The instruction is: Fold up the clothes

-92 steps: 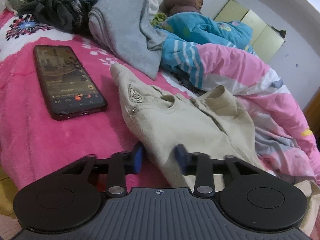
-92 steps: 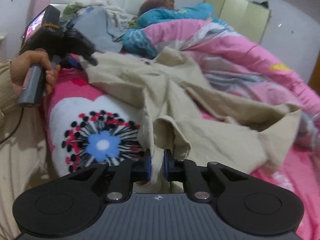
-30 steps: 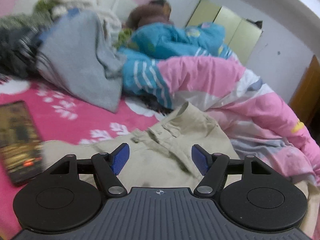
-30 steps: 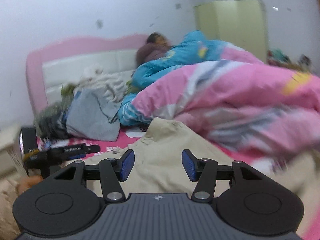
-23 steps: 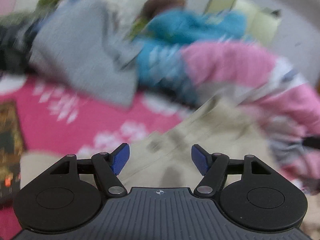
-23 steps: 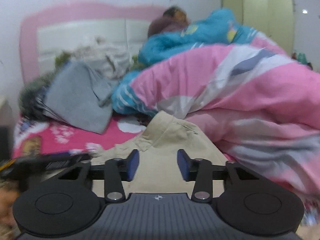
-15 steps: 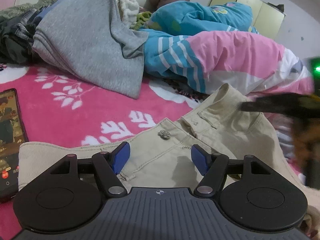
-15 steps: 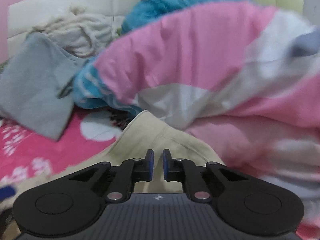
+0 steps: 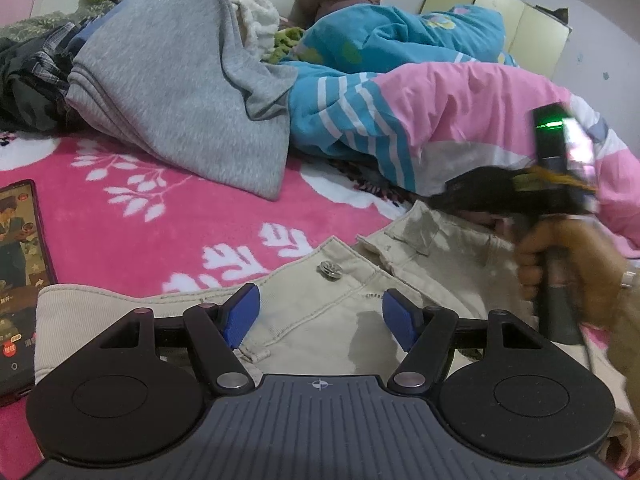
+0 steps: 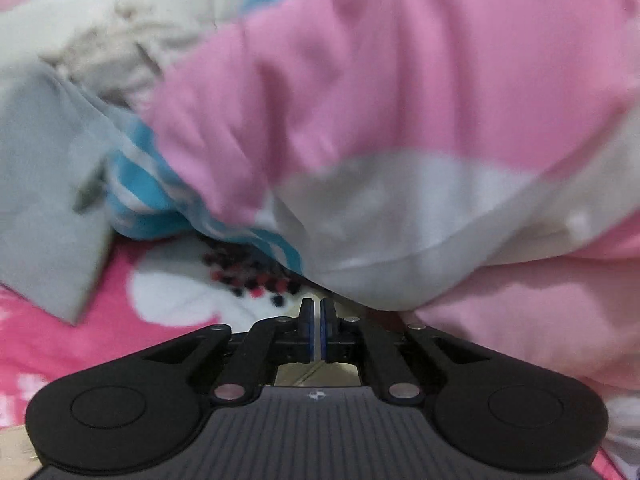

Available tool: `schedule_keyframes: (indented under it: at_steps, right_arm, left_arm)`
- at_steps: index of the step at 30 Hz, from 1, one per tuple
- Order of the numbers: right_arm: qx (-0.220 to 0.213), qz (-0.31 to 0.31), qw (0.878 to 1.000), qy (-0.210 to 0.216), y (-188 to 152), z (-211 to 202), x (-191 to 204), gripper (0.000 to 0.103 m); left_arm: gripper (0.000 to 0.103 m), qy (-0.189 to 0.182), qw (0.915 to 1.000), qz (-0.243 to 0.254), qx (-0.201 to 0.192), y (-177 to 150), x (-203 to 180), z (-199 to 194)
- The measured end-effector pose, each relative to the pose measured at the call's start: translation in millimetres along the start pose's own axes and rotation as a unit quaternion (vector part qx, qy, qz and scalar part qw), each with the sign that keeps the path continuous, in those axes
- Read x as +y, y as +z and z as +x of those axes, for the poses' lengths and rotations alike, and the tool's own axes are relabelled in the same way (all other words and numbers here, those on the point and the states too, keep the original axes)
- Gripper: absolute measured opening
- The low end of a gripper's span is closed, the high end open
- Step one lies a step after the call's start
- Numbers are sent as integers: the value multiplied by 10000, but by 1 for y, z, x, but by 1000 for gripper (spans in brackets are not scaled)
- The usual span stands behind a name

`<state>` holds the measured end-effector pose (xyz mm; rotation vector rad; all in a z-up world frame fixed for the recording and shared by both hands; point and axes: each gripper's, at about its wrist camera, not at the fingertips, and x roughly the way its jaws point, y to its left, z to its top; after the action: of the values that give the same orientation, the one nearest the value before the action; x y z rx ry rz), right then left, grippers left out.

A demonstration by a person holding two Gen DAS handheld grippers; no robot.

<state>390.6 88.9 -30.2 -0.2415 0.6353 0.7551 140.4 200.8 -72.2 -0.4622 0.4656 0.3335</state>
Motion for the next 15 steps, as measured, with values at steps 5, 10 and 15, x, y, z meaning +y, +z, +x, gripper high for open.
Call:
schedule_keyframes:
  at_steps: [5, 10, 15]
  right_arm:
    - [754, -213, 9945, 690, -11, -3, 9, 3]
    - [749, -326, 9955, 472, -25, 24, 33, 2]
    - [504, 212, 9983, 178, -11, -44, 11, 4]
  left_arm:
    - [68, -1, 10000, -27, 1, 0, 0, 0]
    - [68, 60, 10000, 10, -10, 1, -2, 0]
    - [68, 223, 9996, -28, -182, 2, -1, -7]
